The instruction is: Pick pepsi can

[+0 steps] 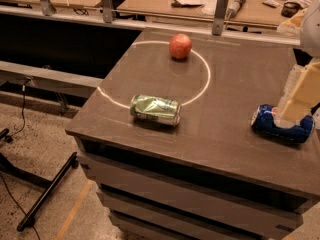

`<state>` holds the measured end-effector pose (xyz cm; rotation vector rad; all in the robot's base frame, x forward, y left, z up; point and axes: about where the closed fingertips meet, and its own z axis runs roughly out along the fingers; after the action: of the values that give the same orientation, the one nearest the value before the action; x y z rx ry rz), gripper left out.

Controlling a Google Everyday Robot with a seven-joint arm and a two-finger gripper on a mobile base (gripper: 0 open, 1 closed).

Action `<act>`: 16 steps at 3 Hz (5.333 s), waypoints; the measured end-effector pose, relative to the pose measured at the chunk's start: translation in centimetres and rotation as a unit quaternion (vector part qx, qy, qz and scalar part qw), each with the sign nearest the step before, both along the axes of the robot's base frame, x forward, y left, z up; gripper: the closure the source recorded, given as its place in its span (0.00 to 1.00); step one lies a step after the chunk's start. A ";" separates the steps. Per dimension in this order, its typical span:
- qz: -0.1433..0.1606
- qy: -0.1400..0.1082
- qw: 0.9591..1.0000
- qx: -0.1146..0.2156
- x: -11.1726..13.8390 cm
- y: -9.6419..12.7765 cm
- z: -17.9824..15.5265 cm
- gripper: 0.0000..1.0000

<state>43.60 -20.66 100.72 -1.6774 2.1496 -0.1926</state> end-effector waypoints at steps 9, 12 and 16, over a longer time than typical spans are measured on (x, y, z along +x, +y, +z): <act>-0.062 0.094 0.993 -0.029 8.2 -4.3 -13.4 0.00; -0.077 0.124 0.989 -0.030 7.6 -5.6 -16.0 0.23; -0.074 0.126 0.989 -0.023 7.8 -5.5 -15.7 1.00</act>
Offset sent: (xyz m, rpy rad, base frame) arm 0.0870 0.0480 -0.0647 0.0065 0.0467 0.0374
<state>51.41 -26.16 84.99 -1.6441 2.4761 -0.0755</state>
